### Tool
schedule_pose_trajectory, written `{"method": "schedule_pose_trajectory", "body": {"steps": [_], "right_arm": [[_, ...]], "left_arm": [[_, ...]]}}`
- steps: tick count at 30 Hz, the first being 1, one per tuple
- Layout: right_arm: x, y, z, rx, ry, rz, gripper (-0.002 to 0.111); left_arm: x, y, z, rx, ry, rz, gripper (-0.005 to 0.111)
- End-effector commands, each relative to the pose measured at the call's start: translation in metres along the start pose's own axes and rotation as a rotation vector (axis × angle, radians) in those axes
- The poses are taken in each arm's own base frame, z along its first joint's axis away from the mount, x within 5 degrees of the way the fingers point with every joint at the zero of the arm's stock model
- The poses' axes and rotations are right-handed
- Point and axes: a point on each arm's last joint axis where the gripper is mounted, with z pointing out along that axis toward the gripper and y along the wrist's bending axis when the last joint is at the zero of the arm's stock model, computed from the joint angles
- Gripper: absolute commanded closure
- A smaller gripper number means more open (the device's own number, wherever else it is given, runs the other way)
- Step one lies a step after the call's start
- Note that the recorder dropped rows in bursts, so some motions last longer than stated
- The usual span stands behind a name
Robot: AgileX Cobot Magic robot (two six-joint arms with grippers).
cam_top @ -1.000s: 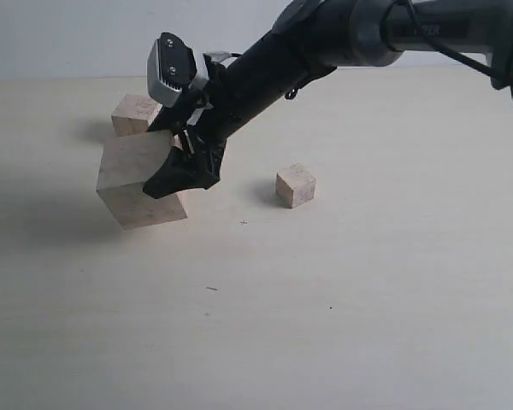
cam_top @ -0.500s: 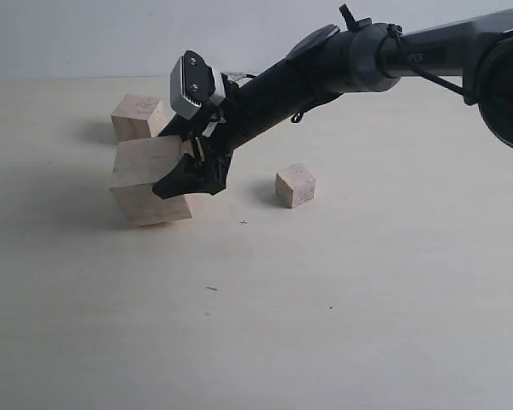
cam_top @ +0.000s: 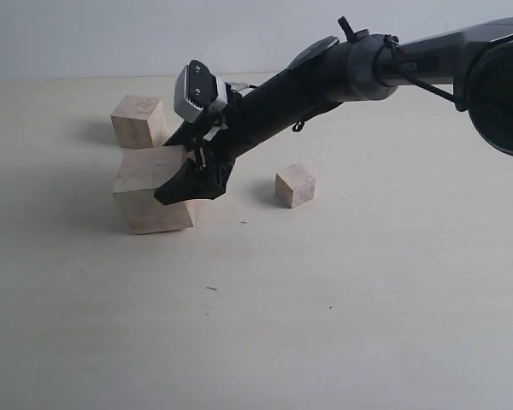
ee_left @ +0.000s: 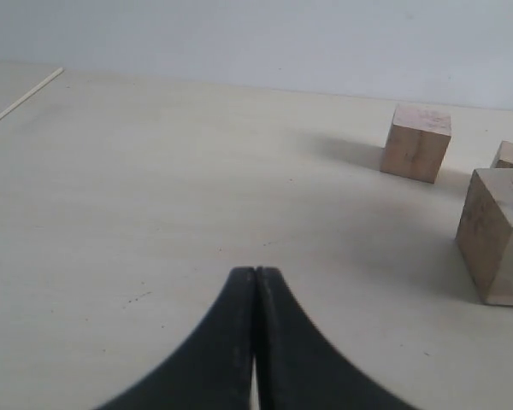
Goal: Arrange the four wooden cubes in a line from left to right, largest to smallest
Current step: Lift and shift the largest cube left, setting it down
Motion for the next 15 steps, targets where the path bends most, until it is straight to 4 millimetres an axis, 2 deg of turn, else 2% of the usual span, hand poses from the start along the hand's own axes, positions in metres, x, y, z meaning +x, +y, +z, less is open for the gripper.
{"method": "schedule_pose_trajectory", "body": {"steps": [1,4,7,15], "right_arm": [[0.003,-0.003,0.0,0.003,-0.01,0.044,0.108],[0.003,-0.003,0.0,0.003,-0.01,0.044,0.102],[0.001,-0.002,-0.002,0.003,-0.012,0.039,0.09],[-0.019,0.001,-0.015,0.017,-0.03,-0.001,0.031]], "left_arm": [[-0.001,0.0,0.0,0.007,-0.018,0.004,0.107],[-0.001,0.0,0.0,0.007,-0.018,0.004,0.107],[-0.001,0.0,0.0,0.007,-0.018,0.004,0.107],[-0.001,0.0,0.0,0.007,-0.018,0.004,0.107]]}}
